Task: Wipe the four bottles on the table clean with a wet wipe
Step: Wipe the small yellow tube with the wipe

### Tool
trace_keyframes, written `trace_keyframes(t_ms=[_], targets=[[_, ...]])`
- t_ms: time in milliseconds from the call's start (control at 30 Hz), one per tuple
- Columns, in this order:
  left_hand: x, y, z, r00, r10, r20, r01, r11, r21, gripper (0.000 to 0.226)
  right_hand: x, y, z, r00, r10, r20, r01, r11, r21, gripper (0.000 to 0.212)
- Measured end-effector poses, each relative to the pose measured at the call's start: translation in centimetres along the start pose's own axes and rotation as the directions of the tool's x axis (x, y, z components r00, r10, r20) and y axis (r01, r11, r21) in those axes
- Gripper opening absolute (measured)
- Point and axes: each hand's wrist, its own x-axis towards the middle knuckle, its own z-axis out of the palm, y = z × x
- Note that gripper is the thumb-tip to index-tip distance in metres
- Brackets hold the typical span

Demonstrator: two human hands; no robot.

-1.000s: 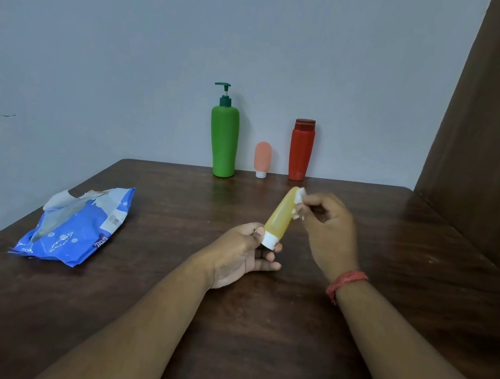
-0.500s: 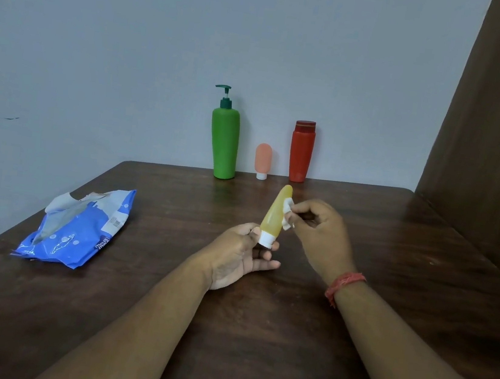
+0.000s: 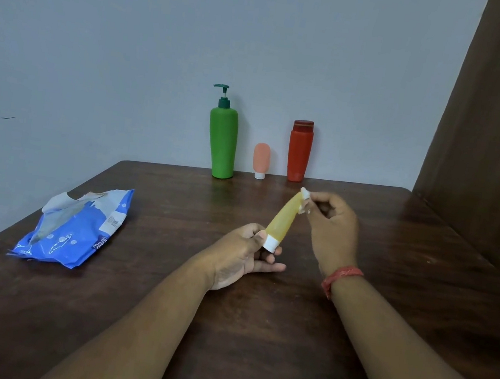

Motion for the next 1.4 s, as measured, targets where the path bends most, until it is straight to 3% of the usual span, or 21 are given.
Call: trace_keyframes(t_ms=[67, 167, 233, 333, 433, 600, 767, 967, 1100, 1200, 1400], targets=[[0.0, 0.0, 0.0, 1.0, 0.004, -0.006, -0.004, 1.0, -0.009, 0.022, -0.3, -0.1, -0.2, 0.998, 0.015, 0.067, -0.016, 1.0, 0.024, 0.022], [0.3, 0.0, -0.5, 0.996, 0.033, -0.08, -0.043, 0.992, -0.117, 0.021, -1.3, 0.1, 0.0, 0.936, 0.022, 0.351, 0.012, 0.995, -0.096, 0.013], [0.4, 0.0, -0.7, 0.988, 0.061, -0.141, -0.081, 0.986, -0.143, 0.018, -1.5, 0.3, 0.4, 0.915, -0.014, 0.404, 0.071, 0.989, -0.127, 0.013], [0.3, -0.1, -0.4, 0.983, 0.091, -0.16, -0.106, 0.991, -0.086, 0.008, -1.1, 0.1, 0.9, 0.96, -0.098, 0.264, 0.134, 0.983, -0.124, 0.013], [0.3, -0.2, -0.2, 0.977, 0.11, -0.18, -0.117, 0.993, -0.027, 0.007, -0.8, 0.0, 0.6, 0.987, -0.082, 0.14, 0.093, 0.993, -0.069, 0.016], [0.4, 0.0, -0.6, 0.943, 0.163, -0.29, -0.177, 0.984, -0.022, 0.018, -2.0, 0.8, 1.2, 0.909, 0.001, 0.417, 0.077, 0.983, -0.168, 0.016], [0.4, -0.2, -0.2, 0.949, 0.158, -0.272, -0.153, 0.987, 0.039, 0.026, -0.8, 0.5, 1.3, 0.988, -0.02, 0.15, 0.038, 0.992, -0.122, 0.01], [0.2, 0.1, -0.3, 0.94, 0.153, -0.304, -0.158, 0.987, 0.007, 0.027, -1.7, 0.3, 0.9, 0.933, 0.04, 0.359, 0.031, 0.981, -0.19, 0.011], [0.3, -0.3, -0.2, 0.96, 0.179, -0.216, -0.146, 0.976, 0.163, 0.028, -0.4, 0.1, 0.7, 0.993, 0.045, 0.109, -0.039, 0.997, -0.062, 0.013], [0.3, -0.3, 0.0, 0.97, 0.164, -0.181, -0.098, 0.94, 0.328, 0.029, 0.3, 0.0, -0.4, 0.999, 0.024, -0.039, -0.024, 1.0, 0.01, 0.022], [0.1, -0.4, -0.1, 0.95, 0.204, -0.238, -0.121, 0.939, 0.32, 0.028, 0.3, 0.6, -0.6, 0.989, -0.053, 0.139, 0.056, 0.998, -0.014, 0.026]])
